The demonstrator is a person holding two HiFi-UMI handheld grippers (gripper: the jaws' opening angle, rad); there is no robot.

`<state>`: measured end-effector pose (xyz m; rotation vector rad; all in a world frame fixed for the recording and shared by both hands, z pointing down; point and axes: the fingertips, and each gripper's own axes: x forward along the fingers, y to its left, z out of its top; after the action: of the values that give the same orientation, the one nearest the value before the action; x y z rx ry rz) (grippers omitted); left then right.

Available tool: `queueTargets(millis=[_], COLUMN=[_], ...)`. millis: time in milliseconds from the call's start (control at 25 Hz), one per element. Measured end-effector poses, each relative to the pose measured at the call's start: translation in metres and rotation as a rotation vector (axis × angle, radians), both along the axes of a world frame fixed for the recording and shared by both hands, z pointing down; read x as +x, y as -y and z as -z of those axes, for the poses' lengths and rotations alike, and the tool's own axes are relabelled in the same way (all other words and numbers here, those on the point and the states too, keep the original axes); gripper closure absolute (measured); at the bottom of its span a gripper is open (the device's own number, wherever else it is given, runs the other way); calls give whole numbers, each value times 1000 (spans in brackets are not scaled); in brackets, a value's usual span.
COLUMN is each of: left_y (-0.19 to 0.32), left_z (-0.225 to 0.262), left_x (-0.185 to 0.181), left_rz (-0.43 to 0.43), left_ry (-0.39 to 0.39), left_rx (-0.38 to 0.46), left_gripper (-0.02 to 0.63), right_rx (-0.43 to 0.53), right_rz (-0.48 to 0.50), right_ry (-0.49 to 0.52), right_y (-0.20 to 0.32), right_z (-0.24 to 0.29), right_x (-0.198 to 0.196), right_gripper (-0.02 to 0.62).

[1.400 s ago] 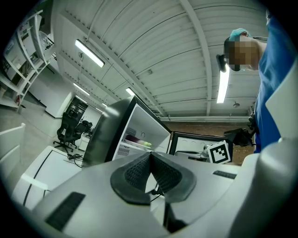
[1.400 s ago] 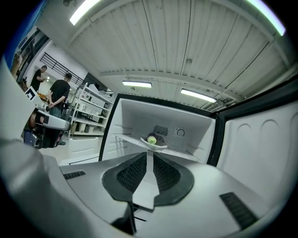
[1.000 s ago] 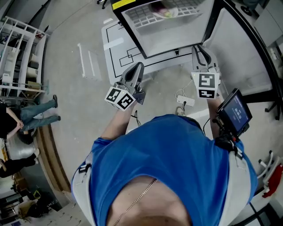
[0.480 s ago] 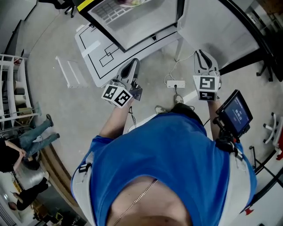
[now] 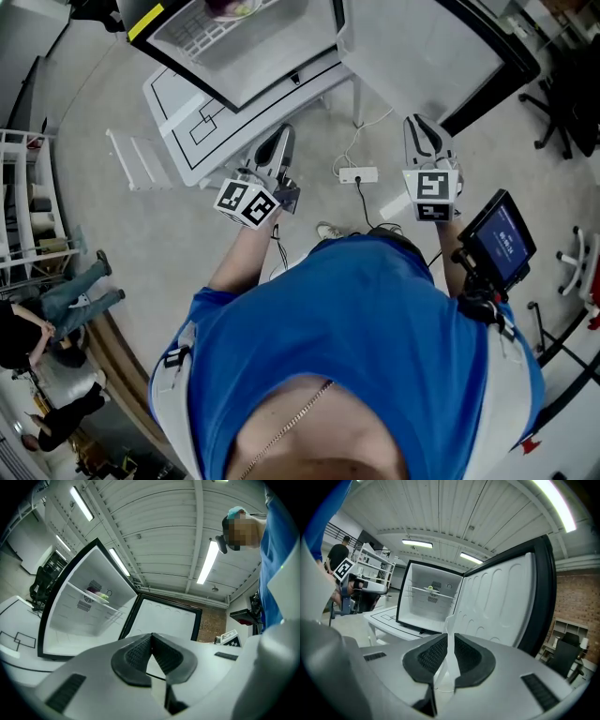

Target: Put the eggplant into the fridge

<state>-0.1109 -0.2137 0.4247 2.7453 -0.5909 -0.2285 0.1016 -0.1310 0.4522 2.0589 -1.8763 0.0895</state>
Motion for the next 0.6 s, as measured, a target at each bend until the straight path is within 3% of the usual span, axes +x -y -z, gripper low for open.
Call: queueTargets(millis=[400,600], left_y=[-64,-106], left_z=[-13,-12], left_x=[52,81], left_rz=[63,96], left_ry=[-15,-8], left_rx=[-15,-18], left_gripper=[598,598], right_rx=[10,32], right_rz=[110,102], right_ry=[-34,-32], right_y=[-58,-90], right_z=[-14,-3], right_x=[38,90], right_gripper=[549,549])
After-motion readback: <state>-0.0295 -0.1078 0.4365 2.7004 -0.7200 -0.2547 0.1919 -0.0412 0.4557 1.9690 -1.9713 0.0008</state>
